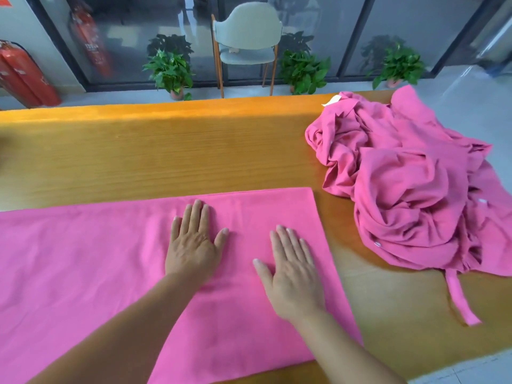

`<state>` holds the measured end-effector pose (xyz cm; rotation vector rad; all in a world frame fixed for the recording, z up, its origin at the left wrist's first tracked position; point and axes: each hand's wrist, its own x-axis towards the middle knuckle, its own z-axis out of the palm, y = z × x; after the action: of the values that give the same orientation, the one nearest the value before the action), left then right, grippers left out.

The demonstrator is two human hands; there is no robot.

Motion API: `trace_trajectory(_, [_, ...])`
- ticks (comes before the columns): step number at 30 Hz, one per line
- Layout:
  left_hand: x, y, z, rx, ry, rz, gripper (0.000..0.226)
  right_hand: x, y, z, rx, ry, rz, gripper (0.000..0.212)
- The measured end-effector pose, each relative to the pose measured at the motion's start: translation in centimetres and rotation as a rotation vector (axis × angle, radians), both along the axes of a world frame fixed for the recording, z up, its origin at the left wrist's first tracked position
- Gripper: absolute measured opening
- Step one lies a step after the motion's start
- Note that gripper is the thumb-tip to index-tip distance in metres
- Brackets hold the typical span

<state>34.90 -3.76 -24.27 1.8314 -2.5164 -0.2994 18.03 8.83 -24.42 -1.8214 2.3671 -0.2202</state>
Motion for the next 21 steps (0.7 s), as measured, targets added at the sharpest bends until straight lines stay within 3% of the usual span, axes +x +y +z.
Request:
trace_trajectory(4, [0.5,0.5,0.4,0.026,0.056,-0.038,0.079,-3.2,1.9,0.6,-0.014,0.02,-0.226,0.08])
trace_trajectory(8, [2.2,3.2,0.6,-0.056,0.158,-0.079,0.078,4.5,1.1,2.1,-0.14,-0.146,-0.008,0.065])
trace_trajectory(10, [3.5,4.7,0.4,-0.041,0.115,-0.115,0.08,7.1,1.6,1.4,-0.088,-0.145,0.088,0.066])
trace_trajectory(14, [4.9,4.7,0.2,-0.035,0.054,-0.131,0.088,2.9,5.2,0.7,0.01,0.001,-0.017,0.084])
trace_trajectory(18, [5.4,5.6,0.7,-0.026,0.081,-0.175,0.084,-0.3,7.4,1.7,0.087,0.006,-0.226,0.093])
trace_trajectory(21, [6.2,7.7,1.2,-0.056,0.167,-0.221,0.073,4.1,5.7,2.7,-0.015,-0.046,-0.163,0.081])
